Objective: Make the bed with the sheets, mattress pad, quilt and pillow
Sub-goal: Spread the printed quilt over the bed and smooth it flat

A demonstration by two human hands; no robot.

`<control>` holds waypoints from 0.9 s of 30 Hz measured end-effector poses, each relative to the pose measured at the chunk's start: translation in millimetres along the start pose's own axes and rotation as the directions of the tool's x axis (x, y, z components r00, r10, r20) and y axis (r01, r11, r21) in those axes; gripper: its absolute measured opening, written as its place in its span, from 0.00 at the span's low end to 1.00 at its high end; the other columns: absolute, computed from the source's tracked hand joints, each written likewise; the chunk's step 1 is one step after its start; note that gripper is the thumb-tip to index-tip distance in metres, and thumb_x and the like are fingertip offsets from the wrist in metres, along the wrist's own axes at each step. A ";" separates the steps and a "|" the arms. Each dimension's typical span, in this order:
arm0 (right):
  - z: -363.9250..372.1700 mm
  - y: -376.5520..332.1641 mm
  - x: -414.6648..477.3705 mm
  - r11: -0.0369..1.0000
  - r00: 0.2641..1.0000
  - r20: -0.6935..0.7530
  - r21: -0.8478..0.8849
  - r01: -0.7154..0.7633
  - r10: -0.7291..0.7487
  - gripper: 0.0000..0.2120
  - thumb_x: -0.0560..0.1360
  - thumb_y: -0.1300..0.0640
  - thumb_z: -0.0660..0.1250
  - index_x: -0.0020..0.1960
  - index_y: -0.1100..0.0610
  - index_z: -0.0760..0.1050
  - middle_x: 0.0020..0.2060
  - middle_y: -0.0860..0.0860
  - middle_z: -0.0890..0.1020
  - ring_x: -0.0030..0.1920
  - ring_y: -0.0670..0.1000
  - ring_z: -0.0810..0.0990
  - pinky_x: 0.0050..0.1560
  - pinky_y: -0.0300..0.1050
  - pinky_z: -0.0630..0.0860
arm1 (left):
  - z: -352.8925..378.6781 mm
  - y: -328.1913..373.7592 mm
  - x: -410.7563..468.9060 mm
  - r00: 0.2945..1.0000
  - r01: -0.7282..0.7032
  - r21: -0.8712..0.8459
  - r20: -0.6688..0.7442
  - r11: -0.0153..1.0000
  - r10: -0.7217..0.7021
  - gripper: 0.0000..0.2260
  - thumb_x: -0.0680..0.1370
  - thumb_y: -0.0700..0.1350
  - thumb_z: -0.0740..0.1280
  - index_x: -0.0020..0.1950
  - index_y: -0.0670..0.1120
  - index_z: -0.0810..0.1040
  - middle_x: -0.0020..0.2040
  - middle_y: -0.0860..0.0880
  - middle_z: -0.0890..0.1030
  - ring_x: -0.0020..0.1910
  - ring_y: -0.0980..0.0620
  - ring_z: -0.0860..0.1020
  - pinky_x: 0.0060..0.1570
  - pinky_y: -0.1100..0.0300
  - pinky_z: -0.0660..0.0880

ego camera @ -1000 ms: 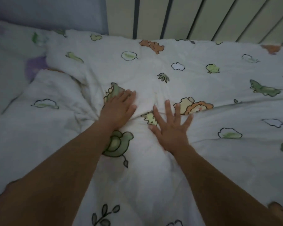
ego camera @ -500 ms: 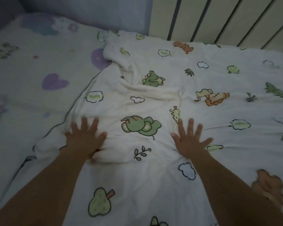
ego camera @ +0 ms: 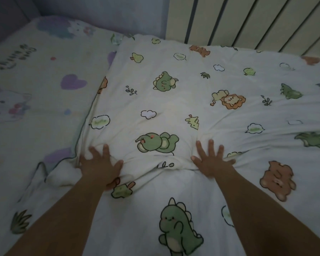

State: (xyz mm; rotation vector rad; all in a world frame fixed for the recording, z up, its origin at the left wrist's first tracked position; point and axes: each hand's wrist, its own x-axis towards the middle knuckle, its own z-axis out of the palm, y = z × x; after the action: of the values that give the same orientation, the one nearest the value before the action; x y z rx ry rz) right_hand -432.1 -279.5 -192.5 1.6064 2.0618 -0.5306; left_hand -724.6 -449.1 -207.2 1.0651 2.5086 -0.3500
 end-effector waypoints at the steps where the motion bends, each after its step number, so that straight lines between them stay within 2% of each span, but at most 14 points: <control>1: 2.3 1.6 -5.7 1.000 1.000 0.008 -0.013 0.004 -0.004 0.31 0.76 0.31 0.40 0.72 0.36 0.29 0.74 0.47 0.28 0.74 0.62 0.31 0.65 0.79 0.42 | 1.6 -2.2 -5.3 1.000 0.005 0.001 0.007 1.000 -0.005 0.37 0.75 0.70 0.44 0.77 0.52 0.38 0.77 0.38 0.43 0.73 0.31 0.52 0.70 0.36 0.53; 5: -4.1 3.9 -16.1 0.998 0.999 0.029 -0.057 0.021 -0.019 0.33 0.75 0.29 0.42 0.74 0.36 0.32 0.75 0.48 0.32 0.75 0.62 0.34 0.66 0.78 0.45 | -9.5 0.1 -17.1 0.999 -0.020 -0.002 -0.027 1.000 0.019 0.33 0.77 0.67 0.46 0.77 0.52 0.45 0.78 0.43 0.45 0.74 0.33 0.49 0.68 0.33 0.52; 9: -11.7 -0.2 -27.8 0.996 0.998 0.017 -0.060 0.068 -0.067 0.34 0.75 0.29 0.44 0.76 0.40 0.37 0.77 0.49 0.38 0.76 0.63 0.39 0.69 0.73 0.49 | -15.5 15.6 -26.9 0.948 -0.209 0.018 -0.243 0.978 0.207 0.32 0.77 0.65 0.44 0.77 0.49 0.53 0.77 0.43 0.53 0.75 0.37 0.52 0.69 0.38 0.54; 12: -2.2 -3.0 -36.9 0.991 0.992 -0.041 -0.059 0.116 -0.119 0.34 0.77 0.32 0.45 0.77 0.42 0.37 0.77 0.51 0.38 0.76 0.62 0.39 0.70 0.72 0.47 | -15.5 34.8 -33.6 0.903 -0.371 -0.024 -0.242 0.928 0.354 0.37 0.73 0.65 0.36 0.78 0.48 0.50 0.78 0.43 0.50 0.76 0.41 0.49 0.73 0.42 0.50; 15: 8.2 0.8 -40.4 0.981 0.977 -0.100 -0.060 0.184 -0.189 0.36 0.75 0.30 0.45 0.76 0.41 0.34 0.77 0.51 0.36 0.76 0.61 0.36 0.70 0.72 0.43 | -15.0 56.8 -31.3 0.873 -0.443 -0.037 -0.246 0.896 0.421 0.34 0.74 0.64 0.36 0.78 0.53 0.47 0.79 0.48 0.45 0.77 0.46 0.44 0.73 0.42 0.47; 18: 26.0 10.5 -33.5 0.970 0.969 -0.101 -0.109 0.215 -0.226 0.40 0.70 0.25 0.45 0.72 0.37 0.28 0.74 0.49 0.28 0.74 0.59 0.29 0.67 0.73 0.35 | -4.6 75.7 -20.3 0.843 -0.493 -0.010 -0.254 0.870 0.474 0.32 0.73 0.67 0.34 0.76 0.61 0.43 0.78 0.53 0.41 0.77 0.44 0.40 0.70 0.36 0.44; 20: 40.1 15.5 -29.0 0.969 0.964 -0.135 -0.124 0.212 -0.228 0.41 0.68 0.23 0.43 0.71 0.35 0.26 0.72 0.48 0.25 0.73 0.58 0.26 0.66 0.72 0.32 | 12.1 79.4 -16.3 0.816 -0.509 0.041 -0.294 0.860 0.497 0.28 0.75 0.68 0.37 0.75 0.64 0.43 0.78 0.53 0.44 0.76 0.39 0.42 0.67 0.30 0.44; 23: 57.6 16.2 -23.9 0.973 0.952 -0.215 -0.119 0.197 -0.218 0.38 0.68 0.24 0.40 0.71 0.34 0.27 0.73 0.46 0.27 0.73 0.56 0.27 0.66 0.70 0.31 | 40.4 77.1 -13.0 0.798 -0.496 0.120 -0.329 0.860 0.505 0.28 0.74 0.67 0.36 0.75 0.63 0.42 0.78 0.51 0.47 0.76 0.36 0.44 0.65 0.28 0.40; 27: 56.5 14.8 -19.6 0.974 0.962 -0.168 -0.107 0.198 -0.214 0.38 0.67 0.24 0.39 0.70 0.34 0.26 0.73 0.47 0.26 0.72 0.57 0.25 0.65 0.70 0.29 | 46.1 75.2 -11.2 0.781 -0.518 0.099 -0.350 0.850 0.517 0.27 0.77 0.65 0.43 0.76 0.61 0.46 0.78 0.49 0.54 0.75 0.34 0.49 0.65 0.26 0.47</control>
State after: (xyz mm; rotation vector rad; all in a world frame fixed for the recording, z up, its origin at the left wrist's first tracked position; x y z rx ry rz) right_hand -406.6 -323.4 -227.4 1.4426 2.3688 -0.3690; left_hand -650.9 -422.3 -249.0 1.9056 2.3612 0.0228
